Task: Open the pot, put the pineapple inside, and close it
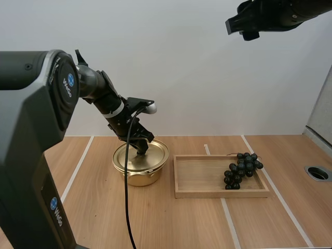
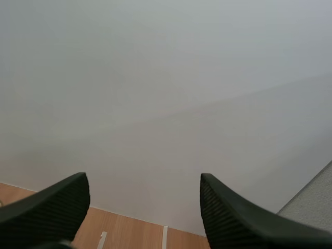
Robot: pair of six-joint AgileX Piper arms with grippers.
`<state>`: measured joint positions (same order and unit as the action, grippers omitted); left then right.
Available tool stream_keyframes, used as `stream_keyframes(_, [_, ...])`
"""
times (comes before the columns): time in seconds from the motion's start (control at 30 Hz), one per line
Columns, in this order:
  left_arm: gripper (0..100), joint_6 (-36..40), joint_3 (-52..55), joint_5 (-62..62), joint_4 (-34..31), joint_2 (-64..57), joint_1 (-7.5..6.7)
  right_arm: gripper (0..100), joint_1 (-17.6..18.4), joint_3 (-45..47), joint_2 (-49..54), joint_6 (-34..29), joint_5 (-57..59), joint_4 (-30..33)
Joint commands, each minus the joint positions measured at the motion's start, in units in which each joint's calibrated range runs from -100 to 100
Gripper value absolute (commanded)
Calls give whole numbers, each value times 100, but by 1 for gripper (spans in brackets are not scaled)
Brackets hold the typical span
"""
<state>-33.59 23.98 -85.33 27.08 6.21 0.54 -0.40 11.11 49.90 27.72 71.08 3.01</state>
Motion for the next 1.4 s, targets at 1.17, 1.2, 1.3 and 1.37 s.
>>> stream_keyframes(1.17, [100, 1319, -1146, 3508, 284, -5088, 126, 100, -24, 296, 439, -835, -653, 257])
stream_keyframes(1.2, [100, 1331, -985, 3770, 284, -5405, 126, 100, -24, 378, 450, -824, -672, 257])
stream_keyframes(1.3, [100, 1354, -346, 4334, 284, -6307, 126, 100, -24, 1098, 844, -751, -1527, 267])
stream_keyframes(1.37, [100, 1469, 182, 4436, 256, -6892, 126, 100, -24, 1672, 1167, -751, -2391, 267])
